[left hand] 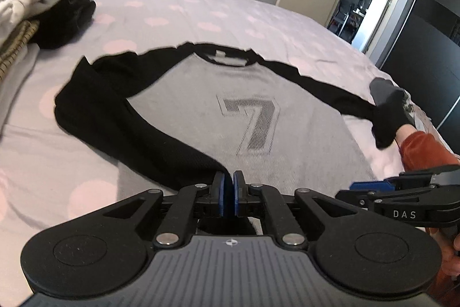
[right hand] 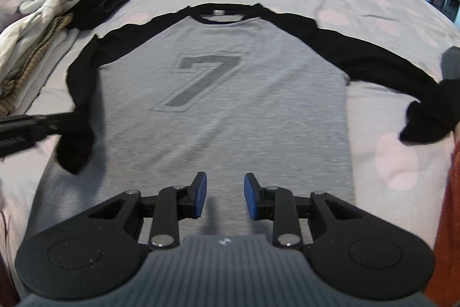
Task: Fold clothes
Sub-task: 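Grasp the black sleeve with the left gripper and fold it across the shirt body, then open the left gripper to lay the sleeve on the shirt body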
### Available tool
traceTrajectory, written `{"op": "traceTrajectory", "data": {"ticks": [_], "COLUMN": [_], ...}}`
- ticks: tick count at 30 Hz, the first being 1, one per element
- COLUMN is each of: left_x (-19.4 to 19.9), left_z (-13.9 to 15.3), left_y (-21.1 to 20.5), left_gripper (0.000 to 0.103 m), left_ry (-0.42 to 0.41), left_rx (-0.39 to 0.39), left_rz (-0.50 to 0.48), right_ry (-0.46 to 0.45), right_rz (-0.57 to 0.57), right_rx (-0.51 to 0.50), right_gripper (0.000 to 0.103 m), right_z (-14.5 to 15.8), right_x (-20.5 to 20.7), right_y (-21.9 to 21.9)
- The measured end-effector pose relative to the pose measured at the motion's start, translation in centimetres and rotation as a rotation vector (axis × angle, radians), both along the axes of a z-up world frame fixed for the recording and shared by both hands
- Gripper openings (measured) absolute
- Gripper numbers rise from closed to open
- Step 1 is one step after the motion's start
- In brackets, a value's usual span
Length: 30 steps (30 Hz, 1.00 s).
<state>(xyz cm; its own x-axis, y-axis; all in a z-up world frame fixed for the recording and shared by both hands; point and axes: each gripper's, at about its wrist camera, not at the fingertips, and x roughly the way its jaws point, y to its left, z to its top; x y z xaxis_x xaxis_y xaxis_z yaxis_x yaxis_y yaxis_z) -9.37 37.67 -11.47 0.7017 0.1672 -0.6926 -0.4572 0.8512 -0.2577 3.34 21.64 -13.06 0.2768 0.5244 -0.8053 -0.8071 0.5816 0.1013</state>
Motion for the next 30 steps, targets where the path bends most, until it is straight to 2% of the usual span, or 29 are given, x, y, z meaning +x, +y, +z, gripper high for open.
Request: {"op": "traceTrajectory", "data": {"ticks": [1,2,3,5,13,20,25,28,30], "left_x": [-0.2,-0.4,-0.5,-0.9,-2.2,-3.1,-3.8,-4.1,-4.1], "left_z": [-0.1,-0.1,0.0,0.1,-1.2,-2.0,-2.4,-2.5,-2.7], "left_y": [-0.2,-0.4,-0.6,-1.1,-0.8,0.8,2.3,2.9,3.0], "left_gripper": [0.007,0.012,0.023,0.033,0.033,0.033,0.033,0.033,0.033], "left_ry": [-0.004,-0.014,-0.024,-0.035,0.080,0.120,0.131,0.132,0.138], "left_rx": [-0.007,-0.003,0.001,0.023,0.100,0.087,0.056,0.046,0.047], "left_rz": [-0.015,-0.028,-0.040,-0.057,-0.010,0.049,0.112,0.140,0.147], "right_ry": [-0.007,-0.015,-0.024,-0.044,-0.093,-0.135,-0.216,-0.192,-0.136], "right_rz": [0.011,0.023,0.034,0.059,0.191,0.375,0.456,0.431,0.410], "right_rx": [0.003,0.006,0.008,0.015,0.055,0.069,-0.002,-0.020,0.015], "right_gripper": [0.032,0.032,0.032,0.032,0.031,0.031,0.030,0.013,0.011], "right_z": [0.1,0.2,0.3,0.6,0.9,0.3,-1.9,-2.3,-1.4], "right_x": [-0.3,-0.6,-0.9,-1.5,-3.9,-6.9,-7.8,-6.7,-5.6], "right_y": [0.2,0.4,0.6,0.9,3.1,6.4,8.4,8.7,8.5]}}
